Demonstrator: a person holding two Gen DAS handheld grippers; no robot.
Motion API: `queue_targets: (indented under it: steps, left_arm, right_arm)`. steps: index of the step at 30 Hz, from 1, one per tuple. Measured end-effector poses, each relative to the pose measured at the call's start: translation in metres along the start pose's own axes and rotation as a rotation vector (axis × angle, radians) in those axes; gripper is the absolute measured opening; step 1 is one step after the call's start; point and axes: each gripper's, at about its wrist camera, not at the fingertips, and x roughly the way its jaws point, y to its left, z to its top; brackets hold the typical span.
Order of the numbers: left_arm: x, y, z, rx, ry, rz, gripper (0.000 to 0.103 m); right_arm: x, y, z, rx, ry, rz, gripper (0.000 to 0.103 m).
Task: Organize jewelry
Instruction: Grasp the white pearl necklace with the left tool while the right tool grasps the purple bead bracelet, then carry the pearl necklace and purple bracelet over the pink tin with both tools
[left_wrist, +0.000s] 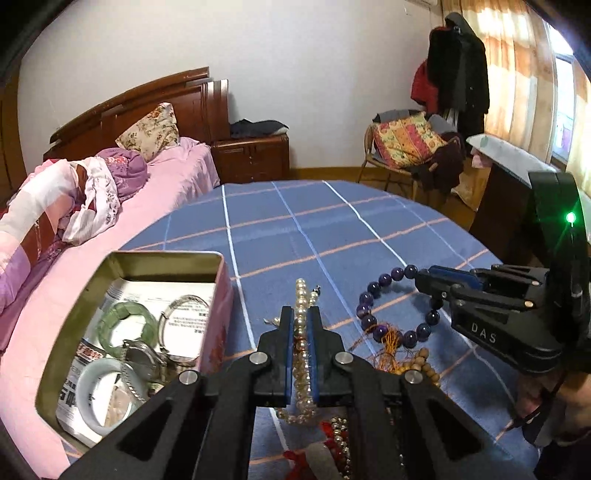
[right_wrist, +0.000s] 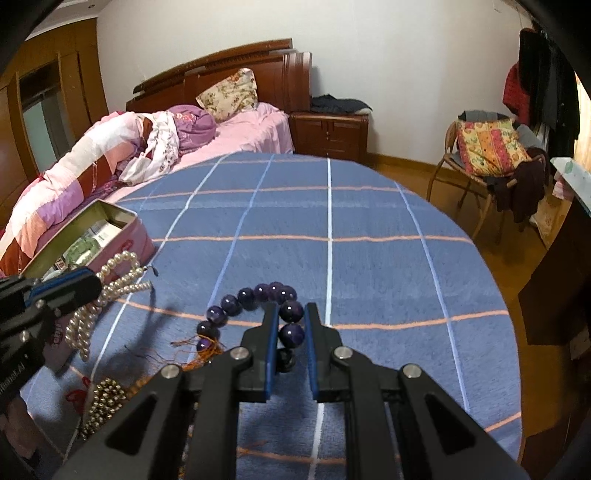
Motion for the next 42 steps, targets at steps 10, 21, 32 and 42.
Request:
queue_targets:
  steps: [10, 21, 32, 42]
  left_arm:
    - [-0.017, 0.015, 0.005, -0.044, -0.053, 0.004, 0.005]
    - [-0.032, 0.024, 0.013, -0.068, -0.099, 0.008, 0.005]
    - [-0.046, 0.035, 0.017, -0.081, -0.135, 0.016, 0.005]
    - [-0.059, 0.058, 0.023, -0.105, -0.16, 0.049, 0.005]
  right_arm:
    - [-0.015, 0.009, 0.015, -0.017, -0.055, 0.022, 0.016]
    - [-0.036, 0.02, 0.029, -0.032, -0.122, 0.035, 0.016]
    - [-0.049, 0.036, 0.041, -0.075, -0.155, 0.054, 0.015]
    - [-0.064, 0.061, 0.059, -0.137, -0.206, 0.087, 0.003]
